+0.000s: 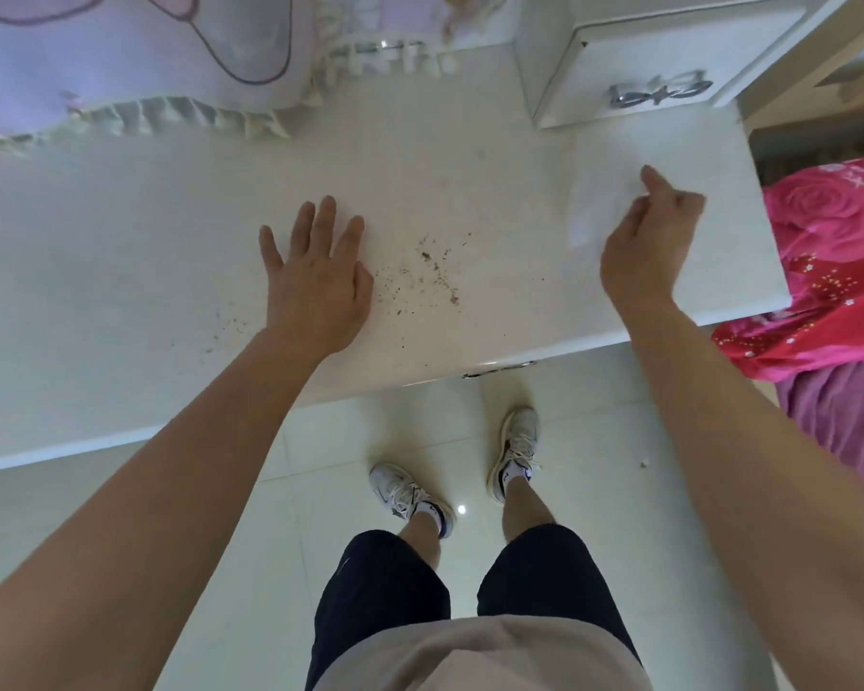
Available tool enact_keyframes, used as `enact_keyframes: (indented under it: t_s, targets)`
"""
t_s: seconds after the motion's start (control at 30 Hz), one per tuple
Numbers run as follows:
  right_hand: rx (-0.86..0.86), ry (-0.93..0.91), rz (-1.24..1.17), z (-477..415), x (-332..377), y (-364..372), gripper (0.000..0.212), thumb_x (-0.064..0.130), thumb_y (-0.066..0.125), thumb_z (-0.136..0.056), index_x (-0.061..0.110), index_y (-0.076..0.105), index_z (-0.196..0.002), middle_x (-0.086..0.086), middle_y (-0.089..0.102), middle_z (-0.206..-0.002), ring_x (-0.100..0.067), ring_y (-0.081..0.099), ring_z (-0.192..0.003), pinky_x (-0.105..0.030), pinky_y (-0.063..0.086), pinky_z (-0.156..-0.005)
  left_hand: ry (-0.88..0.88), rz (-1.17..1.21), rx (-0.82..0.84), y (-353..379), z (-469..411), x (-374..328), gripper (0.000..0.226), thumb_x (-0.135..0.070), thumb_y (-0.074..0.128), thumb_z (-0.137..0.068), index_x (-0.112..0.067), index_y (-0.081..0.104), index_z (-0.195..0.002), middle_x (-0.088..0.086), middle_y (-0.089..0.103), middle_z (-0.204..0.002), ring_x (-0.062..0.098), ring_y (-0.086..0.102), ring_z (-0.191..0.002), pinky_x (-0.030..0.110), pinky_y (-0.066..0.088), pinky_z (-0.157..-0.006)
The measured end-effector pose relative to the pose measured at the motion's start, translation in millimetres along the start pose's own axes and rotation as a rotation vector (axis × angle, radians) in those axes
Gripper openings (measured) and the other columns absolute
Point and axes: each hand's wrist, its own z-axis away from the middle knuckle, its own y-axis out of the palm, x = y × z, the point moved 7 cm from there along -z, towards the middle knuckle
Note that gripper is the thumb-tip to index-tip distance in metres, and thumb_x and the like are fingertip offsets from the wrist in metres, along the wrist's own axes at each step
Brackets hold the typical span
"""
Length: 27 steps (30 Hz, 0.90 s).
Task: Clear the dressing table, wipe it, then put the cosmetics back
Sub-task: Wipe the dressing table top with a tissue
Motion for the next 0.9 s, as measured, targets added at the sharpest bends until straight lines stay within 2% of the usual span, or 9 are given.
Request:
enact_keyframes:
  t_s: [0.07,0.13,0.2,0.37,0.5,0.6,0.7,0.8,0.9]
  targets:
    - [-0.011,0.122,0.094,-13.0,-25.9,-9.4,0.049,-0.001,0.038,-0.098,0.008,0.042,-0.146,-0.018,0.040,-0.131,-0.022,0.050,-0.102,-0.005,0.031,-0.091,0.006,0.016,0.008,1.3,-7.2,-3.8,0.052,-0.031,0.029,-0.099,-0.018,0.028,-0.149,0.010,0.016,-0.161,0.028,0.011,-0.148,0.064,0.006,-0.114]
    - [0.063,0.253,0.217,-17.1,-42.6,-1.4,0.054,-0.003,0.041,-0.094,0.014,0.040,-0.146,-0.015,0.037,-0.135,-0.025,0.049,-0.107,-0.024,0.042,-0.097,-0.012,0.045,0.030,5.0,-9.5,-2.5,0.053,-0.031,0.030,-0.098,-0.019,0.027,-0.150,0.008,0.016,-0.161,0.026,0.011,-0.149,0.064,0.007,-0.114]
    - [0.153,0.285,0.356,-12.8,-36.6,20.1,0.056,-0.002,0.041,-0.089,0.013,0.040,-0.143,-0.016,0.035,-0.138,-0.035,0.044,-0.116,-0.039,0.044,-0.099,-0.024,0.063,0.054,7.7,-10.0,-1.7,0.055,-0.031,0.031,-0.097,-0.020,0.024,-0.151,0.007,0.012,-0.162,0.024,0.007,-0.149,0.062,0.005,-0.115]
    - [0.327,-0.177,0.411,33.6,72.0,93.0,0.057,0.004,0.043,-0.090,0.008,0.033,-0.146,-0.018,0.039,-0.134,-0.035,0.044,-0.111,-0.040,0.046,-0.085,-0.039,0.103,0.042,5.7,-10.1,-6.0,0.057,-0.029,0.035,-0.095,-0.018,0.024,-0.151,0.007,0.012,-0.162,0.024,0.007,-0.149,0.059,0.008,-0.116]
    - [0.486,-0.404,0.073,59.3,126.7,120.0,0.046,-0.003,0.046,-0.090,0.009,0.055,-0.133,-0.015,0.047,-0.121,-0.032,0.051,-0.104,-0.041,0.050,-0.085,-0.055,0.116,0.035,2.6,-11.7,-5.0,0.056,-0.029,0.037,-0.094,-0.019,0.029,-0.149,0.008,0.016,-0.161,0.026,0.010,-0.149,0.059,0.010,-0.116]
    - [0.237,-0.413,-0.174,25.7,116.3,84.9,0.044,-0.002,0.045,-0.087,0.007,0.063,-0.127,-0.020,0.051,-0.113,-0.029,0.056,-0.092,-0.032,0.047,-0.083,-0.063,0.139,0.032,-0.1,-13.6,-4.5,0.054,-0.027,0.038,-0.094,-0.020,0.033,-0.147,0.008,0.019,-0.160,0.026,0.013,-0.148,0.058,0.011,-0.116]
    - [-0.004,-0.170,-0.084,-19.4,56.6,44.9,0.046,0.003,0.041,-0.091,0.014,0.060,-0.131,-0.017,0.049,-0.119,-0.023,0.054,-0.097,-0.027,0.043,-0.084,-0.077,0.143,0.032,-0.7,-16.0,-5.4,0.052,-0.027,0.038,-0.095,-0.019,0.037,-0.145,0.008,0.022,-0.160,0.027,0.014,-0.148,0.058,0.012,-0.116]
    - [0.073,0.101,0.294,-44.5,0.5,40.4,0.047,0.004,0.041,-0.092,0.017,0.054,-0.136,-0.011,0.043,-0.134,-0.029,0.045,-0.116,-0.037,0.046,-0.090,-0.098,0.152,0.018,0.5,-17.1,-6.3,0.050,-0.029,0.038,-0.094,-0.018,0.040,-0.143,0.009,0.024,-0.158,0.027,0.016,-0.147,0.059,0.013,-0.115]
    - [0.168,-0.052,0.433,-40.2,28.9,66.3,0.038,0.011,0.040,-0.089,0.009,0.060,-0.121,-0.016,0.047,-0.129,-0.038,0.047,-0.111,-0.045,0.048,-0.087,-0.120,0.161,0.003,2.4,-18.4,-7.1,0.048,-0.025,0.039,-0.094,-0.018,0.042,-0.142,0.008,0.026,-0.157,0.028,0.017,-0.146,0.059,0.013,-0.115]
